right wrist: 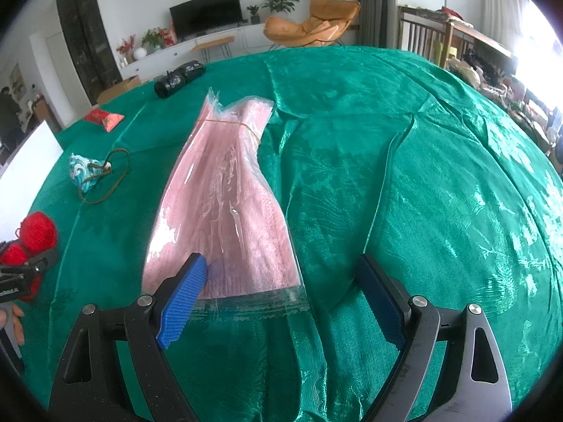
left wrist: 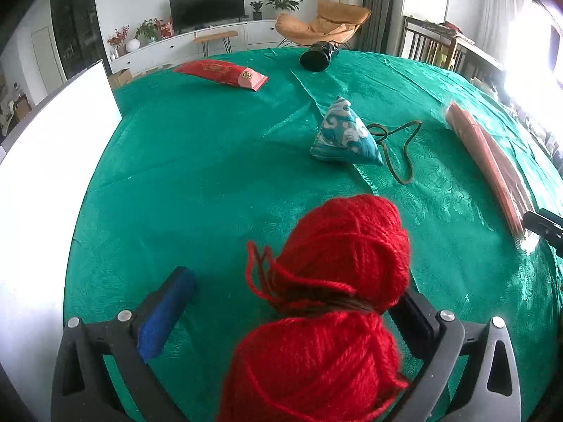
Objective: Organize soft objects
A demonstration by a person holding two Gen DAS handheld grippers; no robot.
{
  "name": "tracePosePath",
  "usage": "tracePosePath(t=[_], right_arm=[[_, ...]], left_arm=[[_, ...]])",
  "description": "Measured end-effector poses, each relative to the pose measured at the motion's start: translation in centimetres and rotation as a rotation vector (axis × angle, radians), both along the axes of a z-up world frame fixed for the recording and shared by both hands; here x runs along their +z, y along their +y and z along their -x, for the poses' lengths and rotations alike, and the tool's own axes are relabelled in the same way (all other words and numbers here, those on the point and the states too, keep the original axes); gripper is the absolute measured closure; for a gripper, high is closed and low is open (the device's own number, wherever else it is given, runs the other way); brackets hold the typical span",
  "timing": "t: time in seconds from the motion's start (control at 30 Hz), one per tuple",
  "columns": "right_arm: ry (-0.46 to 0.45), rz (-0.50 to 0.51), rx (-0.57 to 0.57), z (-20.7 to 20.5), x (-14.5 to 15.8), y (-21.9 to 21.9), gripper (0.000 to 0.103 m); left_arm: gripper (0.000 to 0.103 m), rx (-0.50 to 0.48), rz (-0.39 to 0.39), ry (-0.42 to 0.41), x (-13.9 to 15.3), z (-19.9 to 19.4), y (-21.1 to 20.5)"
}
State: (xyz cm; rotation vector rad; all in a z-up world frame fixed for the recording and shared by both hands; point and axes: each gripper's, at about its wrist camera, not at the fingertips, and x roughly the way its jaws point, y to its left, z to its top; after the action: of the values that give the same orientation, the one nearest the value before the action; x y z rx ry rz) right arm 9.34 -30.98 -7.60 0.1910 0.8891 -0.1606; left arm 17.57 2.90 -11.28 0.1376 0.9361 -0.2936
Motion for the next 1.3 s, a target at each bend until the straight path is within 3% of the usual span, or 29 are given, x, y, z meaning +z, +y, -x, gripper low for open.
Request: tracePosePath(t=[0.13,0.27,0.53,0.83,1.3], right_arm=[[-0.017,-0.027,-0.003,0.5,0.2,-0.3,0.015],[-0.093,-0.065,0.003,1.6,1.1,-0.3,0.015],[-0.072,-0.025,0.05,1.3,1.0,1.3,0.015],[-0.061,-0.1,0.007,1.2,0.5,0.0,0.015],[-0.065,-0.103,0.004,1.4,0.5,0.0,0.015]], left_arm=[[0.0,0.0,0.0,0.0,0.0,0.0,0.0],[0.0,-0.001,0.0,0.0,0.0,0.0,0.0],[0.0,-0.001,0.0,0.0,0.0,0.0,0.0],[0.0,-0.001,0.001,0.0,0.0,0.0,0.0],[0.0,-0.001,0.001,0.0,0.0,-0.1,0.0]])
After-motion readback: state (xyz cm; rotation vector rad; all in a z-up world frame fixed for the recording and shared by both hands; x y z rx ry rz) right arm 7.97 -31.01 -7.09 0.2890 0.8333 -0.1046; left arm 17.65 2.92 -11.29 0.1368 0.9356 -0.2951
